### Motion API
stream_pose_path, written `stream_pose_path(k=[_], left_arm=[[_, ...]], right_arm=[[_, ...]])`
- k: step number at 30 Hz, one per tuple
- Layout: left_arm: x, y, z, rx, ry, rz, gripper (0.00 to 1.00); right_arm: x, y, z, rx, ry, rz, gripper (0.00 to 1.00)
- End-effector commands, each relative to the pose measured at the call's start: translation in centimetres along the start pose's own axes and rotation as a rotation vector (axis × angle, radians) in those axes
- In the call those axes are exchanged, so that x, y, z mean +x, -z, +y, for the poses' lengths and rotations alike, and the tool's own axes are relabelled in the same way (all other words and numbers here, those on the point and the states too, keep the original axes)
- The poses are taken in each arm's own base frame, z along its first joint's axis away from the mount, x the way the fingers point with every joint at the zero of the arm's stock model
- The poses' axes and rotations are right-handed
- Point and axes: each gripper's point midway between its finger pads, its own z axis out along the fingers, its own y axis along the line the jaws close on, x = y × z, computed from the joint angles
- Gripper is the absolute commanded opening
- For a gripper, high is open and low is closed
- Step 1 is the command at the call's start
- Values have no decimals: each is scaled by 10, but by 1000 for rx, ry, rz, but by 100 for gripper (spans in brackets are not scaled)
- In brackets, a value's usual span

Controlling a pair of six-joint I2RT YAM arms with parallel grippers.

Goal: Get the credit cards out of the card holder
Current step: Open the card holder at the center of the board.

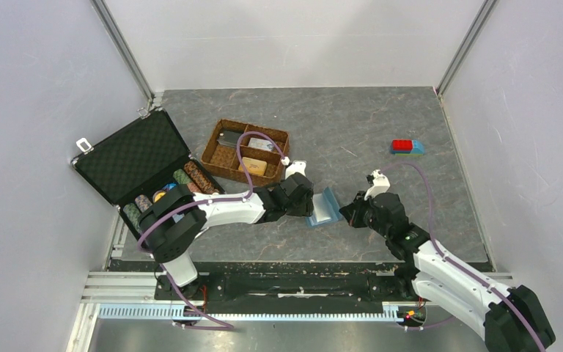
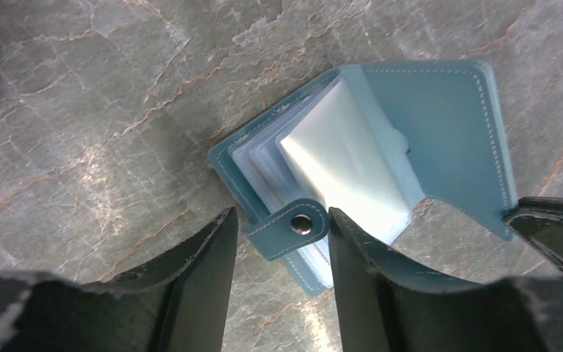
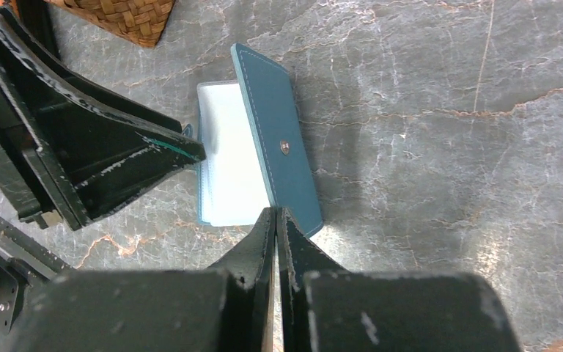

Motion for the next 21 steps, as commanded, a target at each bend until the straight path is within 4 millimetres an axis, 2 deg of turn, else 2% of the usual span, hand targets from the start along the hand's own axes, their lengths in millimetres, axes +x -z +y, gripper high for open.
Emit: stream_pose_path(k=[1,5,8,12,17,21], left_arm=[[-25,3,-15,64,-21,-119,53],[-22,1,-12,56,-29,-108,44],[-17,3,-11,50,-17,-84,26],[-13,11,-19,99,-17,-49,2],[-14,29,-26,157,10,-48,2],[-15,43,-23,177,25,-68,2]], right_arm=[[19,1,-18,46,5,37,0],[22,1,-22,53,0,37,0],[25,1,-28,71,-3,45,0],[28,-1,-42,121,-17,69,0],[19,2,-50,160,-24,53,3],[9,9,-58,215,22,41,23]])
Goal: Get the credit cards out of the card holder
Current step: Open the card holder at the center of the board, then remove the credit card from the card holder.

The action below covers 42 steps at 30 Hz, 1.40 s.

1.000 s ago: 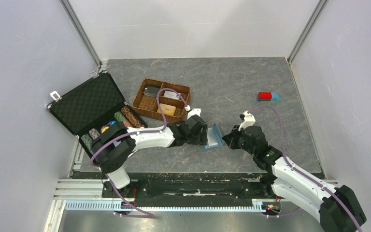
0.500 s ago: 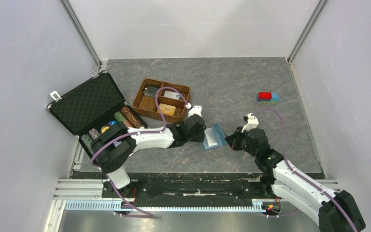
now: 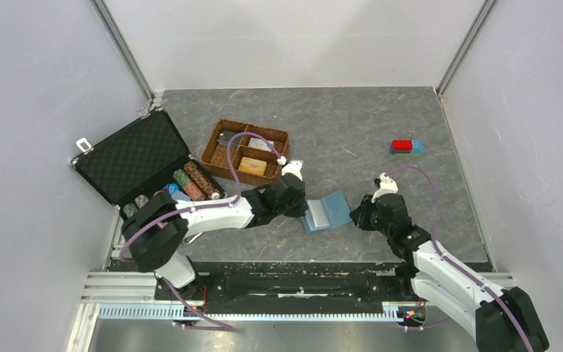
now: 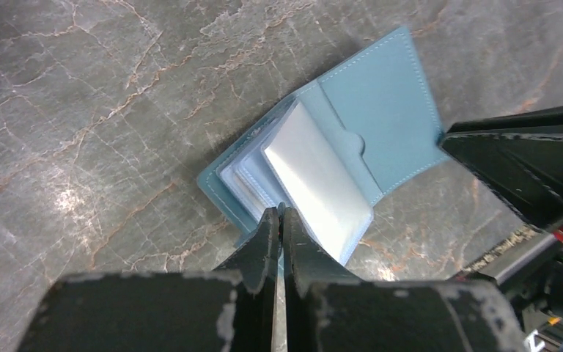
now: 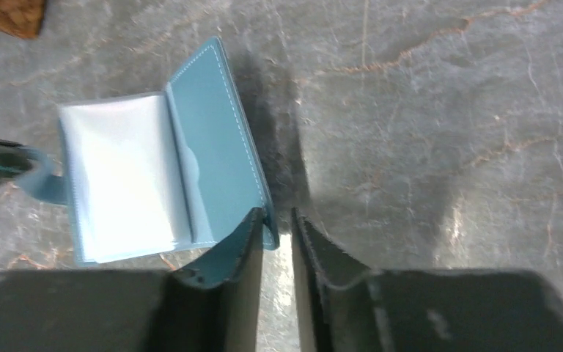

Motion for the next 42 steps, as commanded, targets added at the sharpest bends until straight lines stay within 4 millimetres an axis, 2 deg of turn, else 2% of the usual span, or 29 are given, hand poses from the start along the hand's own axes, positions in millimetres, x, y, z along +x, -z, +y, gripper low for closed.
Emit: stream_pose_path(k=[1,6,11,15,17,23,30,36,42], left_arm=[[-9,23,-13,89,33,-53,2],[-16,39,-19,163,40,-113,2],[-17,43,-24,194,25,-115,2],[-15,44,-25,213,41,-116,2],[-15,46,-25,216,48,-119,2],[-16,52,-30,257,61,-134,2],[-13,52,-28,262,82,-140,2],[-12,53,-25,254,82,-137,2],[-9,53,-21,237,81,-128,2]], right_arm=[[-10,9,-9,58,73,-8,27],[-42,25,31,-104,122,-74,37],[-60,38,67,-254,101,-97,39],[-76,55,108,-475,83,-184,42],[-77,58,118,-530,68,-190,43],[-52,45,120,-535,56,-114,48],[-15,26,135,-509,137,11,56],[17,6,129,-459,178,102,61],[29,-6,122,-410,239,133,64]])
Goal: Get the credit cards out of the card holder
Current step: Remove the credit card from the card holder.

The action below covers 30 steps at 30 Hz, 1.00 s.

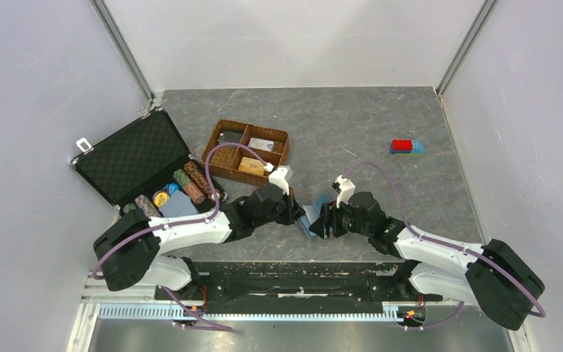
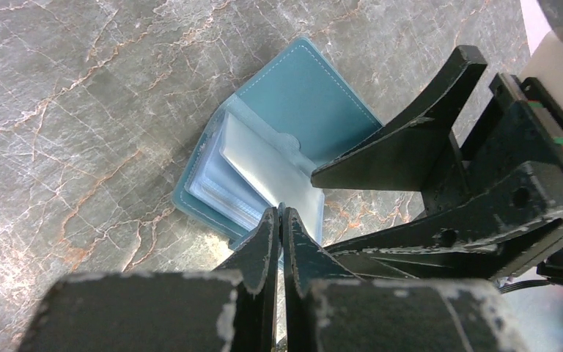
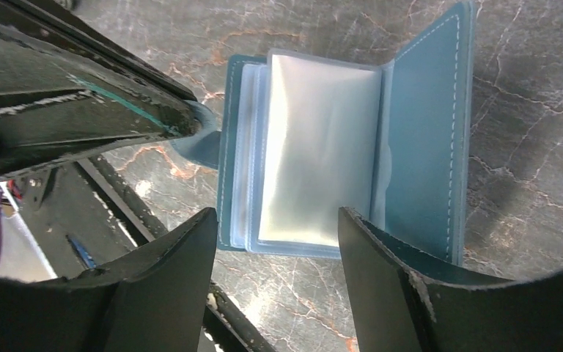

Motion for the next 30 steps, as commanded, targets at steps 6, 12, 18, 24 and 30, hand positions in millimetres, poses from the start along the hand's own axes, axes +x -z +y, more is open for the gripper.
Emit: stream_pose_path(k=[6,12,18,24,30], left_arm=[[-10,7,-8,27,34,-50,2],[-11,9,-7,28,35,-58,2],[-8,11,0,7,27,-57,2],[-5,12,6,-13,14,-49,2],[2,16,11,-20,23,-41,2]], right_arm=[[-4,-13,1,41,95,-6,66],[0,-14,-19,161,107,-13,61],[7,-9,-30,203,74,-27,53],[2,-1,-36,250,53,-63,52],[-15,11,-45,333,45,-123,50]])
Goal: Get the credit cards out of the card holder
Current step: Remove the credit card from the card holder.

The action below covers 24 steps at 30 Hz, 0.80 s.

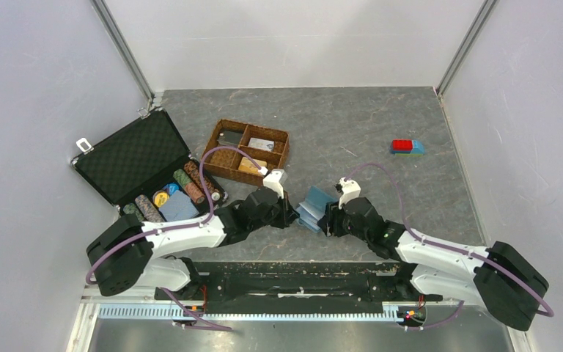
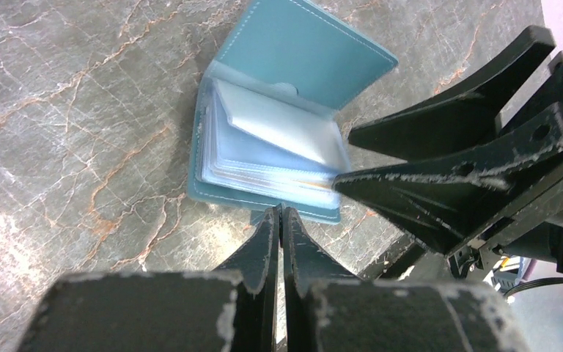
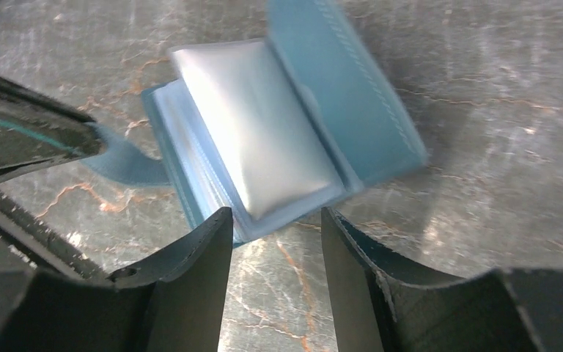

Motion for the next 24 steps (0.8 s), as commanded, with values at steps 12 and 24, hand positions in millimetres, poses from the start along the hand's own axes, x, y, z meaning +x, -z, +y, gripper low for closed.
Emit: stream_pose_path(k=[12,24], left_arm=[[4,12,5,10,42,-28,2],[4,23,2,50,54,-47,2]], right_arm=[[-37,6,-19,160,38,-90,50],[-74,28,50,-192,149,-107,49]])
